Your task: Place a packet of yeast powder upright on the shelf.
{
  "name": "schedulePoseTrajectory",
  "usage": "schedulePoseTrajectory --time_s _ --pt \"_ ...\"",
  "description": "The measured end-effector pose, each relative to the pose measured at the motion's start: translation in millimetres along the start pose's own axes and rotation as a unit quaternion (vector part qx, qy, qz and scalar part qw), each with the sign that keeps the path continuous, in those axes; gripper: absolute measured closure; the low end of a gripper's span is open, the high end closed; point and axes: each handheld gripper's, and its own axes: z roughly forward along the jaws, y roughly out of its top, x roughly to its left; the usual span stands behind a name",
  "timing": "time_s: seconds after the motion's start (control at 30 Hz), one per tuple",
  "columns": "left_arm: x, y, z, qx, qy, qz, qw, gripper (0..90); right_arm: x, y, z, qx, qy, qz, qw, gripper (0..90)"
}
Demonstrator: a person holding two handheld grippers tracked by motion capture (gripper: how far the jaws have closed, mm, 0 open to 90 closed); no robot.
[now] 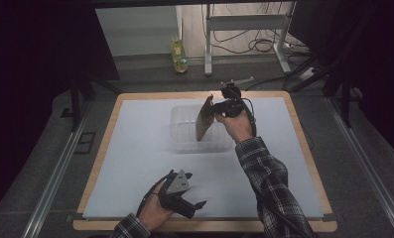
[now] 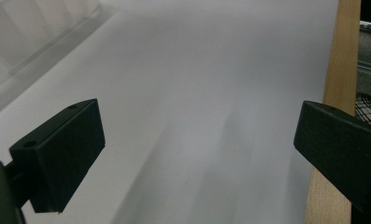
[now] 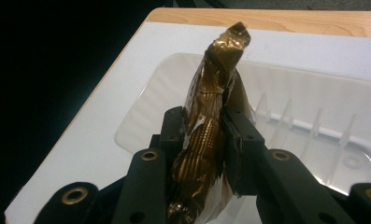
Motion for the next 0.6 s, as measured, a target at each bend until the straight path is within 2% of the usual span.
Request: schedulePoseTrajectory --time_s 0.17,0.23,0.33,0.47,0.6 --pt "-0.4 0.1 0.0 -0.001 -0.001 -0.001 1.0 1.7 1.8 -2.9 15.5 0.01 -0.005 -0.001 0.9999 70.4" --pt "-0.4 0.1 0.1 -0.001 -0.001 0.0 1.0 1.7 1.0 -4.6 20.5 0.002 -0.001 0.004 1.0 70.5" --pt "-0.6 0.2 0.6 0.0 -0.002 0.001 1.0 1.7 -1.0 -5.4 22.4 -0.003 -0.001 0.006 1.0 70.7" --pt "-1.5 0.4 1.0 0.001 -0.004 0.002 1.0 1.7 -3.2 -4.8 20.2 0.005 -0.007 -0.007 0.9999 68.5" --pt "-0.4 0.3 0.6 -0.001 -0.003 0.001 1.0 1.6 -6.3 -6.0 19.1 0.005 0.006 0.0 1.0 64.1"
